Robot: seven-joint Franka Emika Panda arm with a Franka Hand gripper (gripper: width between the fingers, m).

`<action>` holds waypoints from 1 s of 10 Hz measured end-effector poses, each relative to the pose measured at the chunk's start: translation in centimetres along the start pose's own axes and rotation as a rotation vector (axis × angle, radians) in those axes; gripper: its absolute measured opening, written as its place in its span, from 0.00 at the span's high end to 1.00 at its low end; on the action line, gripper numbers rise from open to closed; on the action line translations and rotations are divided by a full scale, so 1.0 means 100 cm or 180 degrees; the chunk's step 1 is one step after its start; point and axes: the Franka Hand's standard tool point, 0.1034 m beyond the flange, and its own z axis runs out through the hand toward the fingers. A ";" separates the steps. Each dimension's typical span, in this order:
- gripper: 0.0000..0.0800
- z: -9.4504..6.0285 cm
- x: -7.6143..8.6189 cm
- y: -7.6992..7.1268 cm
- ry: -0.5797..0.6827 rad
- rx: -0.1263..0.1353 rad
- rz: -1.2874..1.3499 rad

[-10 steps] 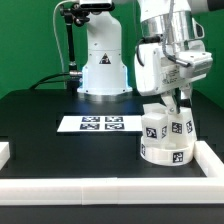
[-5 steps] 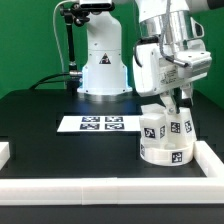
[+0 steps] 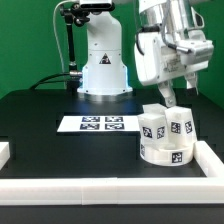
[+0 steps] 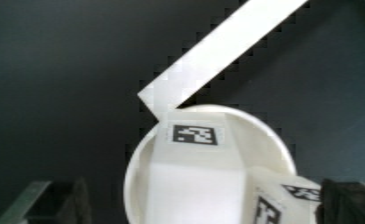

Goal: Assemble stool

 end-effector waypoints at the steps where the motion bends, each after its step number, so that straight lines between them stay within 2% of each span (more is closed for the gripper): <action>1: 0.19 0.002 0.001 0.001 0.0011 -0.0005 -0.0003; 3: 0.19 0.003 0.001 0.002 0.0035 -0.0025 -0.0411; 5: 0.19 0.004 -0.004 0.004 0.0148 -0.0135 -0.1444; 6: 0.19 0.003 -0.009 0.005 0.0147 -0.0221 -0.1904; 7: 0.19 0.003 -0.011 0.006 0.0144 -0.0253 -0.2257; 10: 0.19 0.003 -0.010 0.006 0.0121 -0.0273 -0.2970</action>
Offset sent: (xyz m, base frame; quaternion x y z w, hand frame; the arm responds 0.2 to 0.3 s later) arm 0.0031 0.0003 -0.0007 -0.0242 0.0684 -0.3250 0.9429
